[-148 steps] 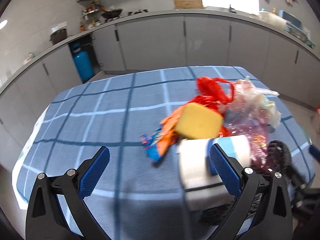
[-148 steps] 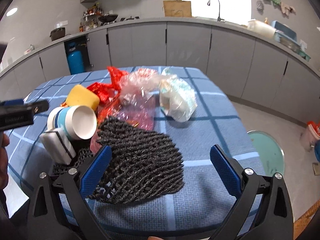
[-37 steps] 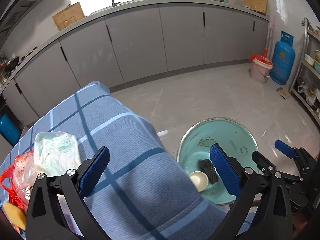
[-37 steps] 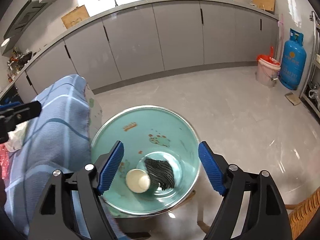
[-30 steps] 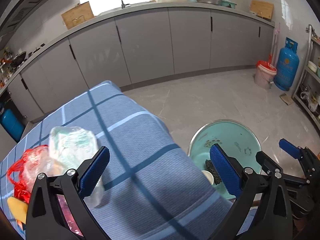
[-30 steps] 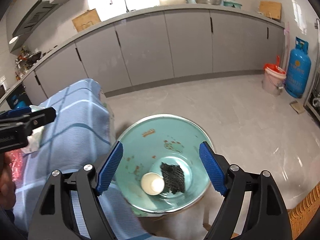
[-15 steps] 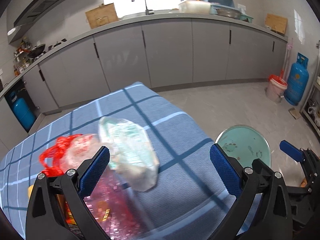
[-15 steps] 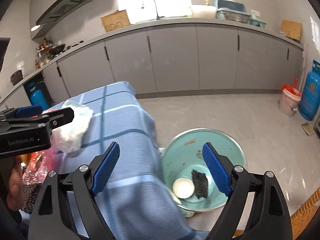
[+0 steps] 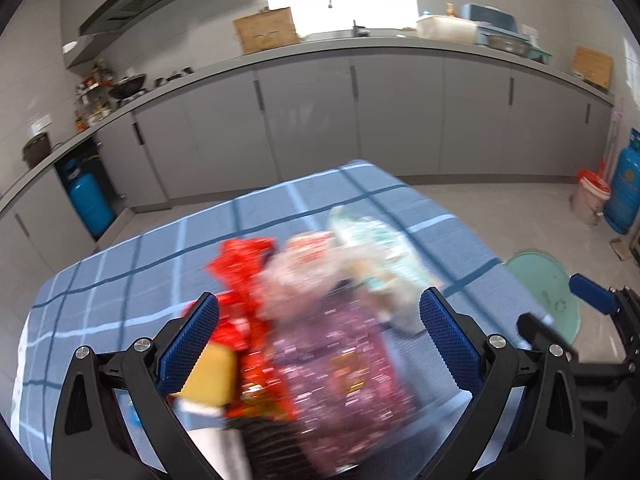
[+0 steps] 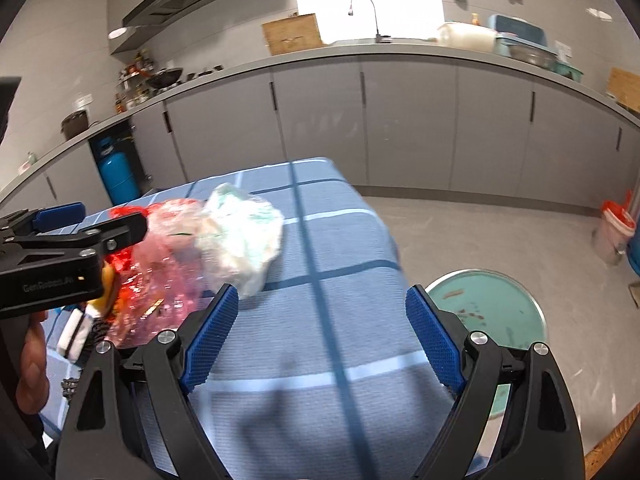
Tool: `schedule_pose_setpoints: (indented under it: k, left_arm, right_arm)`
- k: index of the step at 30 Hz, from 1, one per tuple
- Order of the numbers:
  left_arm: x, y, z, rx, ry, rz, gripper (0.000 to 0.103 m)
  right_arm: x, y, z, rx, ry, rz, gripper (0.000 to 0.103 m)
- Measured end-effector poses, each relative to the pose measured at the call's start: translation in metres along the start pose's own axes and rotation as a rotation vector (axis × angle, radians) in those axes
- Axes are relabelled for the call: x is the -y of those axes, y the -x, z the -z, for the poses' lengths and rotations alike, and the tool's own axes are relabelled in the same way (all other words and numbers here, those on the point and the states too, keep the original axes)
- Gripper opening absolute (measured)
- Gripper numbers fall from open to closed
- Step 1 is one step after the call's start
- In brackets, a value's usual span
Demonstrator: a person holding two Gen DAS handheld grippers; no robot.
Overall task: Collect trash
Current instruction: 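Grasp the yellow sponge with the left tool while the right tool reaches for the clear bag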
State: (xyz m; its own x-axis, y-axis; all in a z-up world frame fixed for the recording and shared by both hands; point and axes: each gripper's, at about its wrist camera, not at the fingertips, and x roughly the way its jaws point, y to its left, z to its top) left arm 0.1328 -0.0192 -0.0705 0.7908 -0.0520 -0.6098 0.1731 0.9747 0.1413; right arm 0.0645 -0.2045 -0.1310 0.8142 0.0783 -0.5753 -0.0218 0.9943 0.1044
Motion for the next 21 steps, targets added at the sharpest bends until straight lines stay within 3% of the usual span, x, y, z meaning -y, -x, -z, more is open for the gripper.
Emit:
schedule_pose_setpoints:
  k: [6, 11, 15, 21]
  left_arm:
    - [-0.063, 0.012, 0.027, -0.002, 0.037, -0.121, 0.099]
    - [-0.111, 0.005, 0.052, -0.068, 0.093, -0.184, 0.099]
    - [-0.125, -0.003, 0.058, -0.105, 0.135, -0.164, 0.099]
    - [-0.109, -0.020, 0.056, -0.123, 0.095, -0.108, 0.099]
  right_arm:
    - [-0.027, -0.008, 0.000, -0.013, 0.034, -0.038, 0.086]
    - [-0.048, -0.018, 0.003, -0.035, 0.058, -0.068, 0.087]
    - [-0.062, -0.025, 0.004, -0.047, 0.078, -0.088, 0.089]
    - [-0.067, -0.032, 0.008, -0.066, 0.089, -0.098, 0.089]
